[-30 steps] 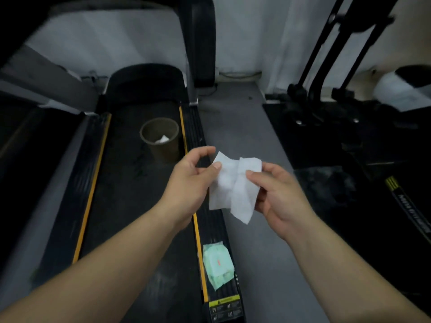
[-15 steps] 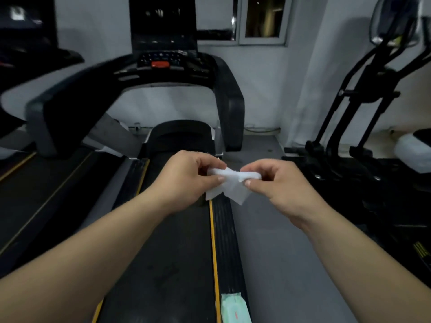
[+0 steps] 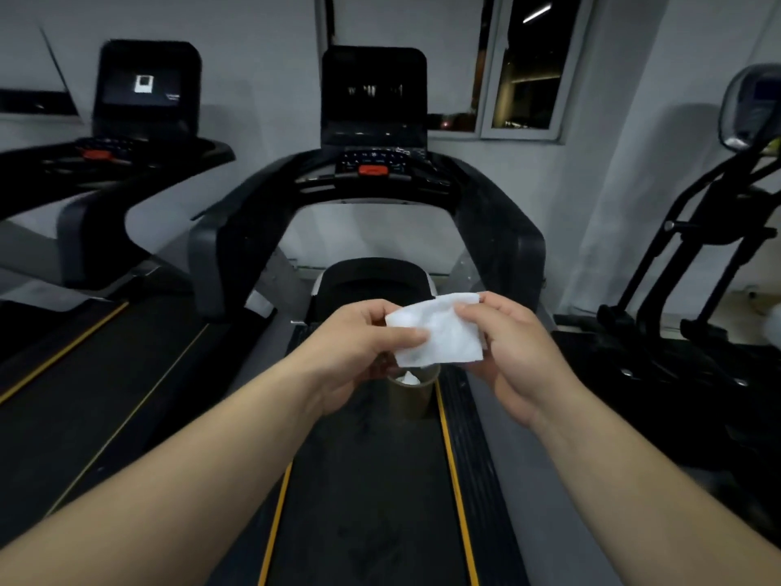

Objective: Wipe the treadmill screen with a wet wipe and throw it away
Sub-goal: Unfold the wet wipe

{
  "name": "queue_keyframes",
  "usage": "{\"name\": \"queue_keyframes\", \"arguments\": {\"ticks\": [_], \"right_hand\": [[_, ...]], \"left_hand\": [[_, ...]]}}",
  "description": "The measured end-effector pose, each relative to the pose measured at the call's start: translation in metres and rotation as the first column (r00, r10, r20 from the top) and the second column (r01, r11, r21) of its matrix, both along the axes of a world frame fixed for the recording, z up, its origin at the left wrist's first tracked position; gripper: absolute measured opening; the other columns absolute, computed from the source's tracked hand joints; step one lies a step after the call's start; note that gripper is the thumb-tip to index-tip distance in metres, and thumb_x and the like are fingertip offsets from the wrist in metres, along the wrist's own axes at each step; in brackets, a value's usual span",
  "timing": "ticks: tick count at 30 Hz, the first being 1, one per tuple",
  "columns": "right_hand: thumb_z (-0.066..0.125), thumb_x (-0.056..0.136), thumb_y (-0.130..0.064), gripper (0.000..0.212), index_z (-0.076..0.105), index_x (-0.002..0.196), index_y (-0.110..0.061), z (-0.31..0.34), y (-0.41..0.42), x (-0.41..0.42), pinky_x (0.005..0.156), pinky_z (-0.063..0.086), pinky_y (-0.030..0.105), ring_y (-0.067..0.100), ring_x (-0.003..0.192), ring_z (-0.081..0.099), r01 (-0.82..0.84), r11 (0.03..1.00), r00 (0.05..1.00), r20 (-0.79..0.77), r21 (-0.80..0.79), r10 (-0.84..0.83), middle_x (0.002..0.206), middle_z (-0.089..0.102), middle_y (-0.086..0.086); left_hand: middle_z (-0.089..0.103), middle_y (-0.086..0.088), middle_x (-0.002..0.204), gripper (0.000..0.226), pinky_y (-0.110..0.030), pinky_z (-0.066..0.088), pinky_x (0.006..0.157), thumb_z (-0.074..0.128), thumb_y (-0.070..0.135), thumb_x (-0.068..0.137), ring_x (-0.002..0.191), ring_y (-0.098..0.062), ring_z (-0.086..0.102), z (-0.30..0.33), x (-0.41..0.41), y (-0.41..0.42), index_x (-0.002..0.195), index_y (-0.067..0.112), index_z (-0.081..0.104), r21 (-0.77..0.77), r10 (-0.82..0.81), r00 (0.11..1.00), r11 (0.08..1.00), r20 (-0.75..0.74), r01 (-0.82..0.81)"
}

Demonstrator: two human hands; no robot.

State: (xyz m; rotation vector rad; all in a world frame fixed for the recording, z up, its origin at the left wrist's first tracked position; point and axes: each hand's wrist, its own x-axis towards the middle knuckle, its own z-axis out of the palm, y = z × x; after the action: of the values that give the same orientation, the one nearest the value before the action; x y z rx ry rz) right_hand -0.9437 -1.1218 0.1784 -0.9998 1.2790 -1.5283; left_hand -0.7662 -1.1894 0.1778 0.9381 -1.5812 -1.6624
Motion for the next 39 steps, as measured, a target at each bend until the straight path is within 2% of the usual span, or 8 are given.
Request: {"name": "queue_keyframes", "arguments": {"ticks": [5,8,13,21,28,35,37,39], "right_hand": [[0.057,0.100,-0.019,0.028,0.067,0.120,-0.004,0.005,-0.026,0.055,0.096,0.055,0.056,0.036,0.106,0.071,-0.030,0.999,0.977,0.214,0.032,0.023,0.116,0.072,0.022],[0.064,0.096,-0.017,0.027,0.068,0.120,-0.005,0.006,-0.040,0.075,0.100,0.053,0.052,0.037,0.112,0.068,-0.115,0.991,0.980,0.172,0.068,0.102,0.117,0.072,0.021],[0.063,0.096,-0.014,0.026,0.068,0.120,-0.004,0.014,-0.074,0.090,0.076,0.059,0.036,0.030,0.099,0.072,-0.082,0.996,0.943,0.326,0.041,0.065,0.115,0.073,0.020],[0.066,0.094,-0.014,0.028,0.067,0.121,-0.007,0.006,-0.157,0.091,0.074,0.057,0.035,0.029,0.101,0.070,-0.081,0.995,0.898,0.437,0.059,0.048,0.116,0.073,0.018],[0.066,0.094,-0.016,0.027,0.068,0.119,-0.009,0.009,-0.277,0.044,0.076,0.055,0.035,0.023,0.095,0.071,-0.079,0.995,0.908,0.416,0.064,0.045,0.107,0.076,0.012],[0.061,0.096,-0.019,0.026,0.068,0.119,-0.009,0.073,-0.418,-0.030,0.079,0.054,0.037,0.026,0.101,0.068,-0.115,0.990,0.888,0.455,0.082,0.066,0.111,0.074,0.015],[0.060,0.096,-0.019,0.025,0.068,0.118,-0.009,0.103,-0.450,-0.050,0.076,0.055,0.038,0.026,0.097,0.070,-0.106,0.991,0.892,0.449,0.083,0.058,0.108,0.075,0.014],[0.059,0.097,-0.018,0.023,0.069,0.116,-0.009,0.131,-0.472,-0.063,0.077,0.055,0.038,0.025,0.096,0.071,-0.092,0.993,0.906,0.420,0.071,0.054,0.107,0.076,0.015]], "left_hand": [[0.075,-0.012,0.097,0.014,-0.047,0.055,0.090,0.074,0.003,0.088,0.091,-0.027,0.072,0.008,0.051,-0.028,0.101,0.005,0.070,0.007,0.046,0.991,0.999,-0.124,-0.045],[0.076,-0.010,0.100,0.016,-0.037,0.058,0.077,0.071,0.005,0.092,0.090,-0.023,0.074,0.011,0.069,-0.041,0.108,0.007,0.069,-0.015,0.031,0.984,0.999,-0.173,-0.034],[0.074,-0.012,0.102,0.027,-0.032,0.060,0.074,0.071,-0.005,0.087,0.094,-0.026,0.074,0.016,0.089,-0.075,0.111,0.005,0.066,0.025,0.022,0.959,1.000,-0.283,-0.015],[0.074,-0.014,0.101,0.035,-0.031,0.060,0.071,0.069,-0.001,0.089,0.090,-0.024,0.074,0.006,0.082,-0.161,0.123,0.005,0.063,0.053,0.071,0.941,0.997,-0.331,-0.057],[0.075,-0.014,0.107,0.028,-0.030,0.058,0.074,0.070,0.006,0.091,0.090,-0.024,0.072,0.011,0.036,-0.276,0.118,0.002,0.068,0.097,0.152,0.939,0.987,-0.308,-0.128],[0.076,-0.011,0.102,0.034,-0.035,0.057,0.076,0.075,0.008,0.087,0.088,-0.025,0.069,0.076,-0.036,-0.413,0.117,0.013,0.062,0.178,0.277,0.923,0.956,-0.268,-0.235],[0.074,-0.010,0.100,0.032,-0.036,0.057,0.077,0.077,0.010,0.087,0.087,-0.022,0.070,0.104,-0.057,-0.445,0.114,0.012,0.061,0.117,0.342,0.911,0.939,-0.232,-0.323],[0.073,-0.005,0.098,0.022,-0.034,0.056,0.079,0.080,0.018,0.087,0.085,-0.015,0.069,0.128,-0.076,-0.466,0.105,0.017,0.068,-0.108,0.425,0.899,0.894,-0.104,-0.435]]}}
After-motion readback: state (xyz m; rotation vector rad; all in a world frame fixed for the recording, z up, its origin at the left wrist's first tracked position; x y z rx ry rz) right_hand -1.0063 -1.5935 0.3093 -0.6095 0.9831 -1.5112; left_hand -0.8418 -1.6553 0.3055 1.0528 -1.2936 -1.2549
